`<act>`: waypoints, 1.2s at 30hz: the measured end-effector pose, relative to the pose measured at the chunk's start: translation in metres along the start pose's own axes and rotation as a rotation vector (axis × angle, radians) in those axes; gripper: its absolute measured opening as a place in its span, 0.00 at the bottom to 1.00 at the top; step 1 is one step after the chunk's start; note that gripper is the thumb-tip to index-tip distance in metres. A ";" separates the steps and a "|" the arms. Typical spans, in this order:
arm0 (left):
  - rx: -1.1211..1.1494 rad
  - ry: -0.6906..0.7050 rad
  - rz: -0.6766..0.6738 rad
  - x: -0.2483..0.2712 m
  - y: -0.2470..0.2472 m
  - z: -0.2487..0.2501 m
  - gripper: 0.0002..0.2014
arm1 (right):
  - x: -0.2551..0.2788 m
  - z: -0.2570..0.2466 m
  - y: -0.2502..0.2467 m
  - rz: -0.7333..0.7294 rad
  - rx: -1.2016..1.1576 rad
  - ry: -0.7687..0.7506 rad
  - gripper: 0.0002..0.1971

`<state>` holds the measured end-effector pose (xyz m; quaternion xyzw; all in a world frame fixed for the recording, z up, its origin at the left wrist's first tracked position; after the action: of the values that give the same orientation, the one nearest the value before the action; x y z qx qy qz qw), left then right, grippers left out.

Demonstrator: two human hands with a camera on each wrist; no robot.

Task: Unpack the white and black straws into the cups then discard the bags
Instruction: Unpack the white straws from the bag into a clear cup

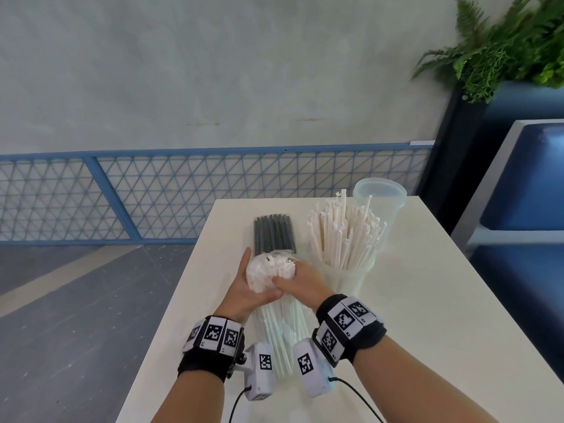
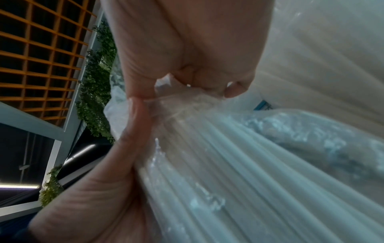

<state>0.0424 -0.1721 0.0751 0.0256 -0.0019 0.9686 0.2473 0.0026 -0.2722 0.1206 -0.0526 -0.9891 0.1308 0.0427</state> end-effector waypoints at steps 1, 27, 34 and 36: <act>0.004 -0.012 0.005 0.000 -0.001 -0.002 0.57 | 0.001 -0.001 0.000 0.007 -0.007 -0.012 0.15; -0.030 -0.118 0.294 0.005 -0.022 -0.002 0.11 | 0.010 -0.043 -0.050 0.245 -0.214 -0.223 0.23; -0.121 -0.084 0.349 0.012 -0.026 0.014 0.08 | 0.025 -0.086 -0.096 0.440 -0.431 -0.378 0.12; -0.101 -0.097 0.358 0.010 -0.028 0.011 0.07 | 0.028 -0.087 -0.109 0.511 -0.462 -0.381 0.12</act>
<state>0.0472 -0.1427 0.0861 0.0591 -0.0668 0.9934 0.0717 -0.0264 -0.3518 0.2346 -0.2803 -0.9377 -0.0812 -0.1885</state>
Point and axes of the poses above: each hand's wrist, its own x-axis away from the middle knuckle, its own y-axis out of the palm, z = x × y, the point moved 10 cm from there along -x, towards the middle knuckle, and after that the axes turned 8 degrees about -x, right-handed, at the moved point
